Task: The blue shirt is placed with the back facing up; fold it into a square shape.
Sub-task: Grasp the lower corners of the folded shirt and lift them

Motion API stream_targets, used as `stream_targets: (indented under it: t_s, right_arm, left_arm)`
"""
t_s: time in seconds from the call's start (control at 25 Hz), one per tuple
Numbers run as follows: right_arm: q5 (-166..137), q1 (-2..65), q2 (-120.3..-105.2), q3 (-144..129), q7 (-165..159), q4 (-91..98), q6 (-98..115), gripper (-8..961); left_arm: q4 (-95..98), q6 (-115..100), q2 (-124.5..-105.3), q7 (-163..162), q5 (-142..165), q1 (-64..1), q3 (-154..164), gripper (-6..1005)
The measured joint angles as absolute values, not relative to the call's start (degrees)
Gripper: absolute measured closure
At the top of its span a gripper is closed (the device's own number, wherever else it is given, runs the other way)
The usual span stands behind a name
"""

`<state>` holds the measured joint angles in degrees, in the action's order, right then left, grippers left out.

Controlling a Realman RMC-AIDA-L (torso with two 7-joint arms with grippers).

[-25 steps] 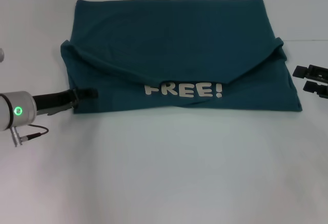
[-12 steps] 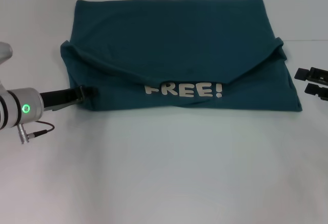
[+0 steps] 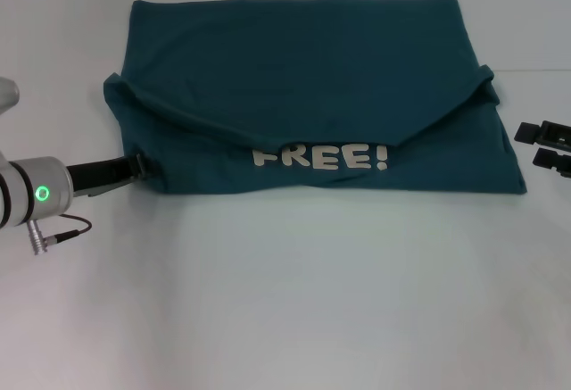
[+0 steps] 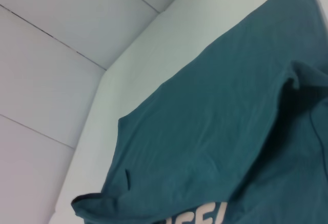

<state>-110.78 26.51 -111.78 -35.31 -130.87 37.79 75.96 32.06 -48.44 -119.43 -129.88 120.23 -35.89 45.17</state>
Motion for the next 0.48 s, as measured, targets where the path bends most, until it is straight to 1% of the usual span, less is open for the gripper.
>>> stream_targets:
  t_s: [0.16, 0.2, 0.24, 0.28, 0.32, 0.36, 0.48]
  right_arm:
    - [-113.6, 26.9, -111.25, -35.4, -131.1, 37.8, 76.1, 155]
    - [-115.0, 27.2, -110.86, -35.4, -131.5, 38.0, 76.1, 155]
    - [-118.8, 28.5, -109.60, -35.4, -133.0, 38.2, 76.2, 155]
    - [-118.8, 28.5, -109.60, -35.4, -133.0, 38.2, 76.2, 155]
    - [-122.0, 29.7, -108.27, -35.4, -134.8, 38.3, 76.2, 155]
    - [-122.0, 29.7, -108.27, -35.4, -134.8, 38.3, 76.2, 155]
    - [-126.0, 31.8, -106.48, -35.3, -137.0, 38.6, 76.0, 155]
  left_arm:
    - [32.1, -49.9, -118.98, -129.8, 120.1, -35.8, 45.0, 1000]
    - [32.1, -50.8, -118.65, -129.9, 120.1, -35.8, 44.9, 1000]
    - [32.2, -51.9, -118.27, -130.1, 120.0, -35.9, 44.8, 1000]
    - [32.2, -52.9, -117.98, -130.3, 120.0, -36.0, 44.6, 1000]
    - [32.4, -54.2, -117.58, -130.6, 120.0, -36.2, 44.2, 1000]
    - [32.5, -55.0, -117.33, -130.9, 120.0, -36.3, 43.9, 1000]
    - [33.8, -58.2, -116.59, -132.4, 119.9, -36.6, 42.6, 1000]
